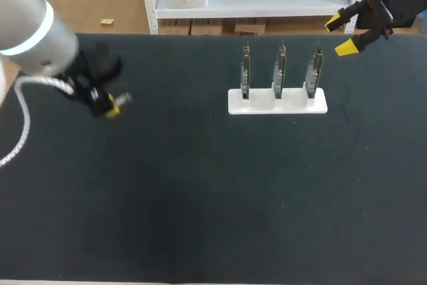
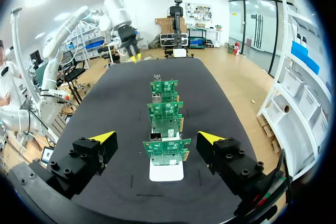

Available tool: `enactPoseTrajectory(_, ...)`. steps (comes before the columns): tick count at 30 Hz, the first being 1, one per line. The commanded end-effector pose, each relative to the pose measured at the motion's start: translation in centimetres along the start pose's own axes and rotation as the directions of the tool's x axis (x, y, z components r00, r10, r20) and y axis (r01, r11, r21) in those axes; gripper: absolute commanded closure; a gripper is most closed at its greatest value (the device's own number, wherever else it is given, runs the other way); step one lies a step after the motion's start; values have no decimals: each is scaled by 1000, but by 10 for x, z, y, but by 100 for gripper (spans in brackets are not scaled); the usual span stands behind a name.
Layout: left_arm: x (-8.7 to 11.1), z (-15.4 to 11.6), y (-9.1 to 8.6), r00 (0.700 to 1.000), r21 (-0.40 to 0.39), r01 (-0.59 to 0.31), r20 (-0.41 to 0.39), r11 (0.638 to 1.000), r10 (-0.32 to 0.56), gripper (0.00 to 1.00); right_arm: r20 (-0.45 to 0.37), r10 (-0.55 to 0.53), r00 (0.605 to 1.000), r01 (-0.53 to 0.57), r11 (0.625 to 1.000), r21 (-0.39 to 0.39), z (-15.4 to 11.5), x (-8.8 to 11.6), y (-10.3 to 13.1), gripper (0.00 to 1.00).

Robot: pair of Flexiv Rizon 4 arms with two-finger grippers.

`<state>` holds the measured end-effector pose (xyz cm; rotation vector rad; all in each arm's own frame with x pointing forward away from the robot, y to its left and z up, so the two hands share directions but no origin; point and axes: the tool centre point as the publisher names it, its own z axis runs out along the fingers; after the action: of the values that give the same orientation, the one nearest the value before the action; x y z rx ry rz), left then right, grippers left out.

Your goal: Pick up the optical module with the left hand, and insert it into the network port with the right hand.

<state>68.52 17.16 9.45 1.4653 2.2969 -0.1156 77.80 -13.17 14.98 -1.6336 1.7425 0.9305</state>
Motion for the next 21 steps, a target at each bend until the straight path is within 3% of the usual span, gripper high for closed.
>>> enactPoseTrajectory(1, -19, -22, 29, 939, -97, 144, 327, 985, -105, 100, -1, 0, 1000, 0, 1000, 4, 0, 0, 2, 0)
enactPoseTrajectory(6, -71, -35, 60, 890, -124, 135, 452, 983, -65, 100, -1, 0, 1000, 0, 1000, 4, 0, 0, 2, 0)
enactPoseTrajectory(13, -152, -42, 93, 834, -151, 42, 550, 988, 48, 100, -1, 0, 1000, 0, 1000, 4, 0, 0, 2, 0)
enactPoseTrajectory(21, -256, -41, 99, 718, -128, -111, 676, 986, 168, 100, -1, 0, 1000, 0, 1000, 4, 0, 0, 2, 0)
